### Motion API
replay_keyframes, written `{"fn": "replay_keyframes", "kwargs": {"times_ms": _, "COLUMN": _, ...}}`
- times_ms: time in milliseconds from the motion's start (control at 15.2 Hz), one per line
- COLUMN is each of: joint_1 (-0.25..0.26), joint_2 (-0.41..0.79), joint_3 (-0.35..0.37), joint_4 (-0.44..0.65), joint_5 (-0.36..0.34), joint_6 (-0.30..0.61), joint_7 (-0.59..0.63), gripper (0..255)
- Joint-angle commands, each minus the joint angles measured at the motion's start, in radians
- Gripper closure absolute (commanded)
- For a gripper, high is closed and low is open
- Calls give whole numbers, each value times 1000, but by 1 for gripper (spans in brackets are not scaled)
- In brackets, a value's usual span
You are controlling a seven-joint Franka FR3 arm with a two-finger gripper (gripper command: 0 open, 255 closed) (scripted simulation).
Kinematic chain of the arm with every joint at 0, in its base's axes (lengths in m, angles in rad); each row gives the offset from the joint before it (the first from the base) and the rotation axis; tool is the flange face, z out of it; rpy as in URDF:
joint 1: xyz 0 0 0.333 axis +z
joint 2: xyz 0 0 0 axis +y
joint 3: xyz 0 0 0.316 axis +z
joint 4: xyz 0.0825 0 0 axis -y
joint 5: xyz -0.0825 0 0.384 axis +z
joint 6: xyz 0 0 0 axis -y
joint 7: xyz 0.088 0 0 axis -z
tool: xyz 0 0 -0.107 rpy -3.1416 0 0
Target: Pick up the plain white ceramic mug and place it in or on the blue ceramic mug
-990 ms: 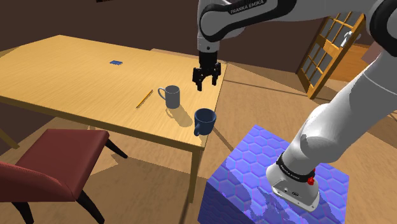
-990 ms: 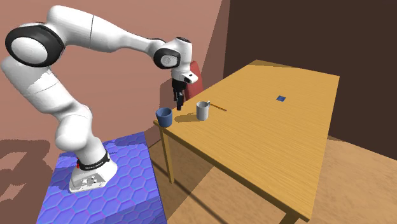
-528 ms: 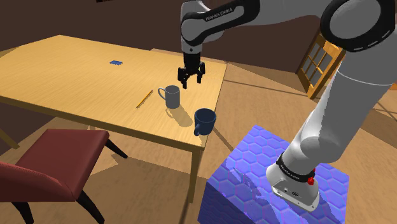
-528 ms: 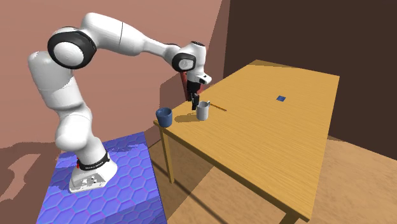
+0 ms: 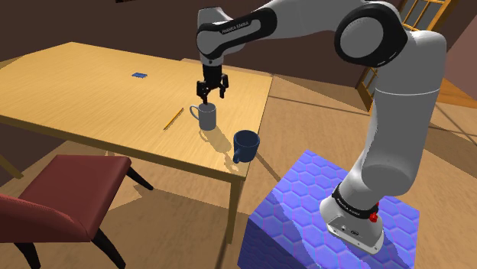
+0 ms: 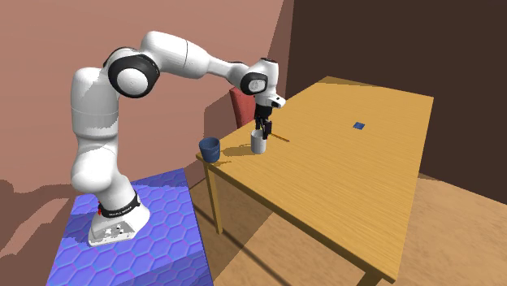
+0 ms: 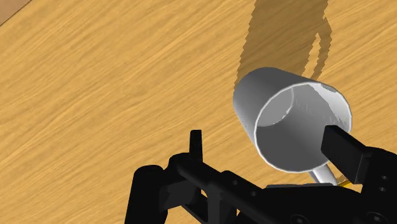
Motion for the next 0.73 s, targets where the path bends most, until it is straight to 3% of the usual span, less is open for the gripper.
{"fn": "replay_keyframes", "kwargs": {"times_ms": 0, "joint_1": 1, "joint_2": 15, "joint_3": 0, "joint_4": 1, "joint_5": -2, "joint_6": 17, "joint_7": 1, "gripper": 0}}
{"fn": "replay_keyframes", "kwargs": {"times_ms": 330, "joint_1": 2, "joint_2": 36, "joint_3": 0, "joint_4": -46, "joint_5": -3, "joint_6": 84, "joint_7": 1, "gripper": 0}}
{"fn": "replay_keyframes", "kwargs": {"times_ms": 660, "joint_1": 2, "joint_2": 36, "joint_3": 0, "joint_4": -46, "joint_5": -3, "joint_6": 84, "joint_7": 1, "gripper": 0}}
